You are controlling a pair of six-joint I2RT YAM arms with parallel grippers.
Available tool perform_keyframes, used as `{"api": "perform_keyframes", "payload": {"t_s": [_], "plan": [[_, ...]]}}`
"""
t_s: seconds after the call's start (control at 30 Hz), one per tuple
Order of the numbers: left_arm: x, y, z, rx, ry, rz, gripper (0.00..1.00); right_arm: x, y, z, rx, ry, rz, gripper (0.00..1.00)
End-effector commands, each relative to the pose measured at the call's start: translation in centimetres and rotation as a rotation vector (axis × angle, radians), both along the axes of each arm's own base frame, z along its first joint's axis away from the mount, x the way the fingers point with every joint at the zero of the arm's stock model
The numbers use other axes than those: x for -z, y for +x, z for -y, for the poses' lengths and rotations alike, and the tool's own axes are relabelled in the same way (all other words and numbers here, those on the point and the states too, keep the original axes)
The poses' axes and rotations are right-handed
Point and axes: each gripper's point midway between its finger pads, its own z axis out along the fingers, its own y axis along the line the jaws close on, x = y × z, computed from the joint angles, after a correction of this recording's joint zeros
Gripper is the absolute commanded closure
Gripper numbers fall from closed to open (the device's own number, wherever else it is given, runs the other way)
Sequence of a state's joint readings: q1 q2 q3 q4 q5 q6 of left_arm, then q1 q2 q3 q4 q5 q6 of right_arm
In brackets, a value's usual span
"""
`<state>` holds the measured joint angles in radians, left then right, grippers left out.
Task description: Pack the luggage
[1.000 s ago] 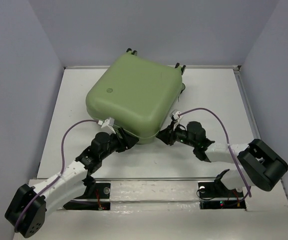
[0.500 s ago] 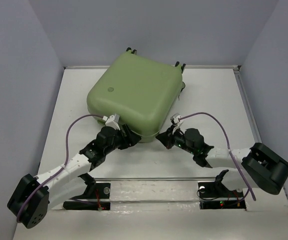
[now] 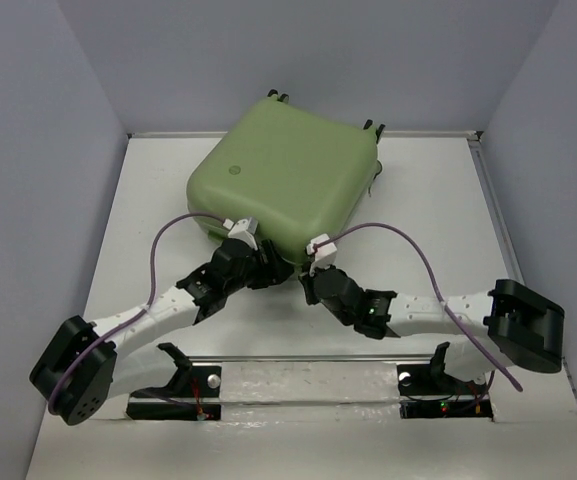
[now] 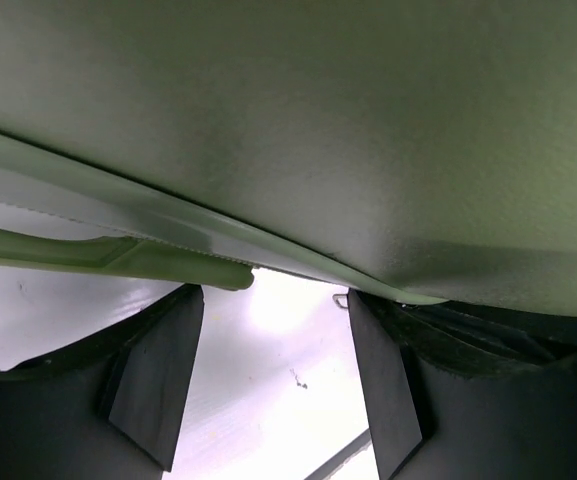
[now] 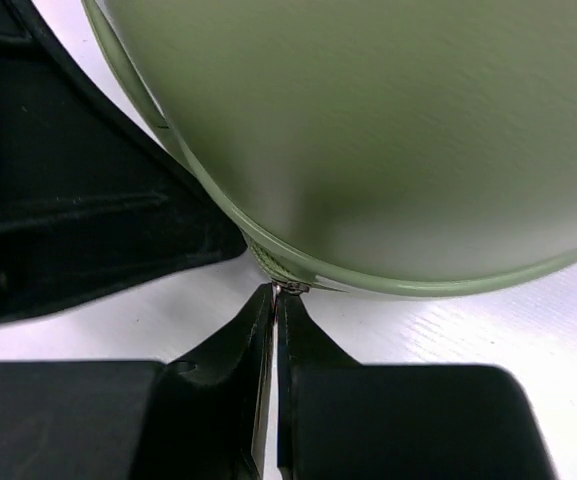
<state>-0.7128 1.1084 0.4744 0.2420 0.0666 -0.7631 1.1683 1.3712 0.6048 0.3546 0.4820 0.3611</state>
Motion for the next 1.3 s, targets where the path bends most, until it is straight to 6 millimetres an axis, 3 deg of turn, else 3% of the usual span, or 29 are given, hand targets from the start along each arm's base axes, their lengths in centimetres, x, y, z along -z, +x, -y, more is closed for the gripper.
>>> {"api": "perform_keyframes", "payload": {"t_s": [0.0,0.07,0.17,0.23,0.27,0.33,0.43,0.47,0.53,0.57,0.63,0.67,0.7,0.77,0.8,0.87,0.9,0.97,1.0,1.13,1.27], "plan": [[-11.4,3.8,3.9,0.011,-0.257,0.298,0.29,-2.9,-4.4,-6.2,-0.162,0.082,-0.058,0.93],[-11.0,3.7,3.7,0.009,-0.241,0.292,0.29,-4.9,-3.0,-7.9,-0.118,0.113,-0.024,0.93],[-11.4,3.5,2.6,-0.015,-0.201,0.31,0.24,-5.7,-1.7,-9.7,-0.092,0.137,-0.01,0.93],[-11.4,3.7,0.7,-0.065,-0.107,0.313,0.11,-5.3,-1.9,-9.9,-0.088,0.153,-0.035,0.93],[-13.5,3.3,-0.5,-0.087,-0.108,0.36,0.07,-4.1,-2.1,-9.3,-0.084,0.137,-0.054,0.93],[-15.2,3.4,-3.0,-0.155,-0.061,0.402,0.01,-3.5,-2.5,-8.3,-0.071,0.142,-0.071,0.93],[-20.2,3.4,-7.3,-0.262,-0.034,0.491,0.01,-2.7,-2.7,-6.4,-0.05,0.149,-0.096,0.93],[-22.3,4.0,-9.0,-0.295,-0.02,0.521,0.01,-2.6,-2.8,-6.1,-0.049,0.154,-0.1,0.93],[-23.8,5.1,-10.3,-0.307,0.001,0.532,0.01,-2.6,-3.1,-5.3,-0.046,0.157,-0.101,0.93],[-25.9,6.0,-11.7,-0.325,-0.004,0.556,0.01,-2.8,-3.2,-5.1,-0.048,0.162,-0.104,0.93],[-25.2,8.6,-12.7,-0.336,0.053,0.519,0.01,-2.8,-3.4,-4.8,-0.052,0.158,-0.108,0.93],[-26.5,9.5,-13.2,-0.336,0.047,0.533,0.01,-2.9,-3.5,-4.6,-0.053,0.16,-0.108,0.93],[-24.9,12.1,-15.4,-0.394,0.086,0.477,0.01,-2.7,-3.5,-4.3,-0.05,0.151,-0.112,0.93],[-25.2,14.0,-16.4,-0.39,0.071,0.463,0.01,-2.5,-3.8,-3.9,-0.051,0.148,-0.121,0.93],[-23.6,16.1,-17.8,-0.42,0.085,0.411,0.01,-2.8,-4.0,-3.7,-0.056,0.158,-0.127,0.93],[-22.2,18.3,-18.6,-0.405,0.066,0.361,0.01,-3.0,-4.3,-3.3,-0.062,0.158,-0.133,0.93],[-21.6,18.6,-18.1,-0.376,0.052,0.346,0.01,-3.0,-4.3,-3.2,-0.063,0.154,-0.135,0.93],[-19.2,20.0,-19.0,-0.376,0.044,0.279,0.01,-2.8,-4.5,-3.1,-0.067,0.144,-0.141,0.93],[-18.9,20.0,-19.3,-0.385,0.045,0.271,0.01,-2.7,-4.5,-3.1,-0.07,0.145,-0.143,0.93],[-13.3,21.3,-21.2,-0.449,-0.006,0.158,0.01,-2.9,-4.5,-3.7,-0.08,0.14,-0.141,0.93],[-10.8,22.0,-20.9,-0.454,-0.052,0.107,0.01,-3.5,-4.1,-3.9,-0.073,0.123,-0.126,0.93]]}}
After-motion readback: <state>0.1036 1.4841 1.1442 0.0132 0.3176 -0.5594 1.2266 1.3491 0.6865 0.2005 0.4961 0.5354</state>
